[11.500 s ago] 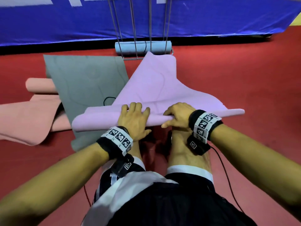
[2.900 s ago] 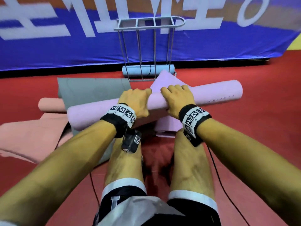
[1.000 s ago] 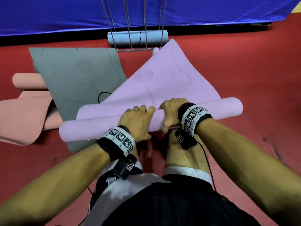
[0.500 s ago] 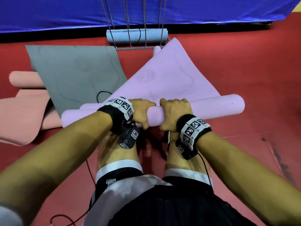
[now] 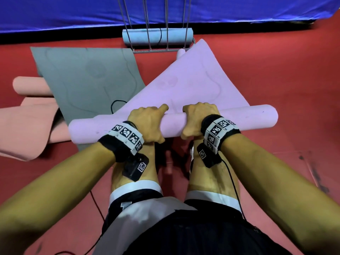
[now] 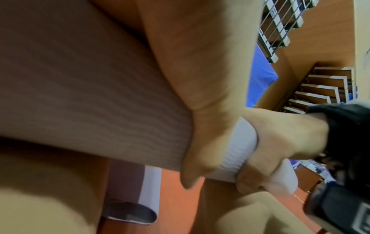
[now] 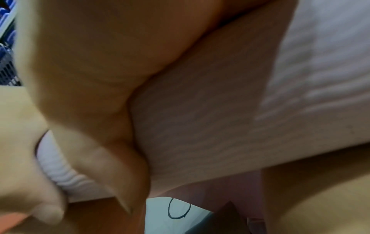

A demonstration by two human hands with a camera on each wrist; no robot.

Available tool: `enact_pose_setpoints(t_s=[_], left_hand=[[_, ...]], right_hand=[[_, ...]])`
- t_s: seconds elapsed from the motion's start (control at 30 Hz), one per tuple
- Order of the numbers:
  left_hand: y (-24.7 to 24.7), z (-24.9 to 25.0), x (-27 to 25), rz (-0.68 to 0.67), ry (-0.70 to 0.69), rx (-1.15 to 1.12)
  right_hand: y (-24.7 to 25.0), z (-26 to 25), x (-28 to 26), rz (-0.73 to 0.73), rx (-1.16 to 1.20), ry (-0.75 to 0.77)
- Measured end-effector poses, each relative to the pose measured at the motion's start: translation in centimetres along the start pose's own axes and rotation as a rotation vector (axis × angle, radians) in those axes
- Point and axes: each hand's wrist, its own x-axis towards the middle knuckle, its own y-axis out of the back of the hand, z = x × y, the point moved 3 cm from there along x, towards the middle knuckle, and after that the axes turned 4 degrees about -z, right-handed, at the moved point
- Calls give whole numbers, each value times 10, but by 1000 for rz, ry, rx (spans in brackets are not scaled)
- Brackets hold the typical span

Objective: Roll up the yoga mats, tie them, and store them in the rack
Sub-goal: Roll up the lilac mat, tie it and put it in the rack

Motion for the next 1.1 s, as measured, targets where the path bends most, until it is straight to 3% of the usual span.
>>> enact_pose_setpoints(t_s=[0.13, 0.3, 0.53, 0.73, 0.8, 0.93, 1.0, 1.1], left_hand=[[-10, 10, -7, 75, -50, 152], [3, -1, 10, -104, -115, 12], [12, -15, 47, -354, -164, -166], [14, -19, 67, -477, -170, -367], [19, -19, 60, -391, -165, -340], [3, -7, 30, 83, -75, 14], [-7, 2, 13, 129, -30, 187], [17, -2, 16, 168, -21, 194]], right_hand=[[-3, -1, 2, -17, -10, 1], [1, 0, 6, -63, -30, 8], [-22, 1, 4, 243, -120, 116], [-14, 1, 16, 283, -132, 44], [-6, 3, 20, 253, -149, 60], [5, 8, 26, 188, -115, 80], [10, 4, 27, 155, -101, 111], [23, 6, 23, 157, -56, 127]])
